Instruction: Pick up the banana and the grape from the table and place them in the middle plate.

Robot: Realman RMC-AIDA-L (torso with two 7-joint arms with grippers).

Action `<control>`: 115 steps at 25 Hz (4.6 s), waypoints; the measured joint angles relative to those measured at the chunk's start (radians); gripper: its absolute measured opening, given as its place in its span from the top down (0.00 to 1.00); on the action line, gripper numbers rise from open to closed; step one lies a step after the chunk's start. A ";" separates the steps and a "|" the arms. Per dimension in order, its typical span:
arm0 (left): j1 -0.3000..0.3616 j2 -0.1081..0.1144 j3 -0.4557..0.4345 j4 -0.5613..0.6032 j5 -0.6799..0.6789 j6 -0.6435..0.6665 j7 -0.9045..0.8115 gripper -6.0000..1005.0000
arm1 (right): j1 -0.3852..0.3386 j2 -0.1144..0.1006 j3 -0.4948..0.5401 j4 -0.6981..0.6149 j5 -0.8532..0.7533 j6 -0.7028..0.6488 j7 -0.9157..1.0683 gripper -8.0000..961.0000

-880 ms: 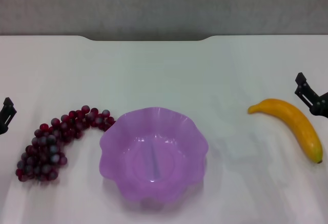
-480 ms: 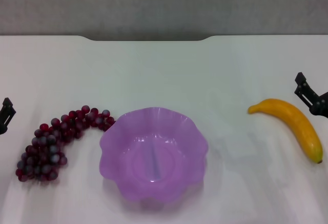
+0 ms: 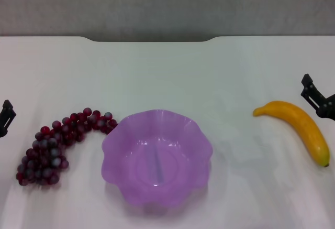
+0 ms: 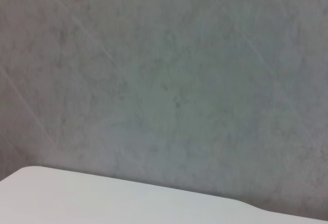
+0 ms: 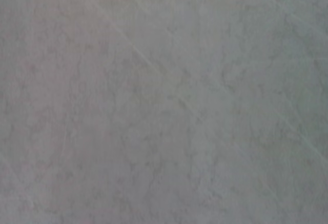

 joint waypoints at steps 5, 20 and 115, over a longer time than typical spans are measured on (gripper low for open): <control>0.007 0.002 0.032 0.024 0.000 0.000 -0.004 0.13 | -0.004 0.000 0.000 -0.001 0.000 0.000 0.000 0.06; 0.190 0.155 0.048 0.665 0.260 -0.390 -0.113 0.13 | -0.008 -0.002 0.000 -0.003 -0.005 0.028 0.000 0.06; 0.004 0.008 -0.560 0.945 0.112 -1.817 0.795 0.72 | 0.003 -0.003 -0.005 0.003 -0.010 0.048 -0.002 0.06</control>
